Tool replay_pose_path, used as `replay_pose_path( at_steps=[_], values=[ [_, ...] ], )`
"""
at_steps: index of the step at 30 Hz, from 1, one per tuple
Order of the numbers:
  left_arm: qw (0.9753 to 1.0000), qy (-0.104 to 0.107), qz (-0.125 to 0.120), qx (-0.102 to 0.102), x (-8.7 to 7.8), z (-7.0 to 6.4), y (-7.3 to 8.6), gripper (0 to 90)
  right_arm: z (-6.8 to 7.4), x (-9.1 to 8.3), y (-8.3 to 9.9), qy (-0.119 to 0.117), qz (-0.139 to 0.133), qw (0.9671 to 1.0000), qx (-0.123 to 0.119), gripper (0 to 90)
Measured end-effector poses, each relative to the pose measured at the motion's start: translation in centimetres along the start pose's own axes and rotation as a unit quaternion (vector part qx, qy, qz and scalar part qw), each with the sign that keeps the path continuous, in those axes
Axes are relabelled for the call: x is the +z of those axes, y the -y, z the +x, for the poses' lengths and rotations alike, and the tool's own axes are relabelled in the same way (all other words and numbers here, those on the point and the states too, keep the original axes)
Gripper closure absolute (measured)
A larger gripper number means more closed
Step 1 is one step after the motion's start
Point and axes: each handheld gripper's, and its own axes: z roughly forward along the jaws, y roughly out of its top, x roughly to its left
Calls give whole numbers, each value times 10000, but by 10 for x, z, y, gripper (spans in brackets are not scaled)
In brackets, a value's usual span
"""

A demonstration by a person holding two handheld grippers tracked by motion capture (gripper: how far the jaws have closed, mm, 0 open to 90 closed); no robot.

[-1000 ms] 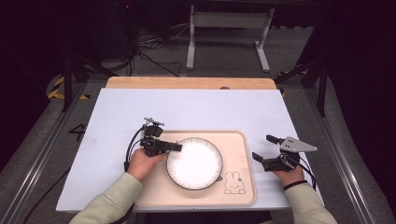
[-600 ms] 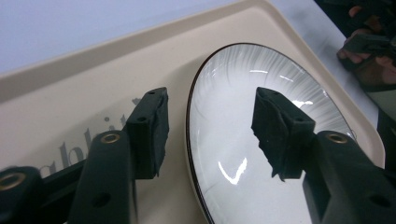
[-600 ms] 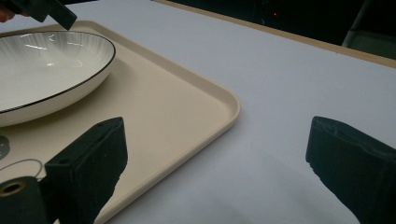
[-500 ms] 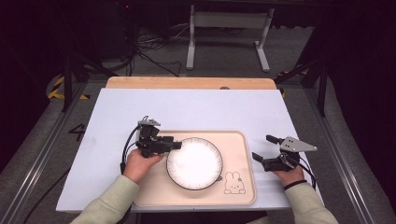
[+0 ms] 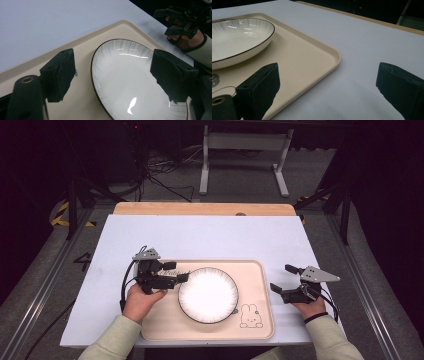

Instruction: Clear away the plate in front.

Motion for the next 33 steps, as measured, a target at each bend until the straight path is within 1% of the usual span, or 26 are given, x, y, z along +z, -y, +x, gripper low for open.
replay_pose_path(
  at_steps=[2, 3, 4, 6, 7, 9, 11, 15, 18, 19, 22, 23, 26, 33],
  values=[
    [10000, -22, -34, 34, -2, 0, 1, 181, 0, 0, 0, -3, 5, 10000, -1, 57],
    [9999, -55, -103, 51, -7, 0, 2, 176, 0, 0, 0, -4, 5, 10000, -4, 57],
    [9999, -42, -136, 75, -9, 0, 3, 175, 0, 0, 0, -8, 1, 10000, -3, 57],
    [9998, -70, -174, 94, -11, 0, 4, 169, 0, 0, 0, -11, 2, 10000, -6, 57],
    [9996, -100, -224, 168, -13, 0, 5, 154, 0, 0, 0, -4, 6, 10000, -12, 57],
    [9991, -180, -297, 228, -16, -1, 7, 123, 0, 0, 0, -2, 8, 10000, -16, 57],
    [9985, -242, -341, 350, -19, -1, 8, 98, 0, 0, 0, -11, 1, 10000, -6, 57],
    [9976, -344, -406, 449, -26, 0, 12, 73, 0, 0, 0, -4, 5, 10000, -10, 57],
    [9971, -381, -446, 490, -31, 2, 15, 61, 0, 0, 0, -9, 0, 10000, 6, 57],
    [9969, -415, -466, 476, -33, 3, 16, 59, 0, 0, 0, -9, -2, 10000, 7, 57],
    [9962, -471, -514, 520, -38, 5, 19, 60, 0, 0, 0, -9, -8, 10000, 0, 55],
    [9958, -492, -520, 562, -39, 6, 20, 58, 0, 0, 0, -4, -11, 10000, 4, 52],
    [9949, -586, -537, 615, -44, 10, 25, 51, 0, -1, 0, 3, -18, 10000, 9, 50],
    [9937, -661, -640, 646, -52, 19, 40, 36, -1, -1, 0, 17, -31, 10000, 30, 42]
  ],
)
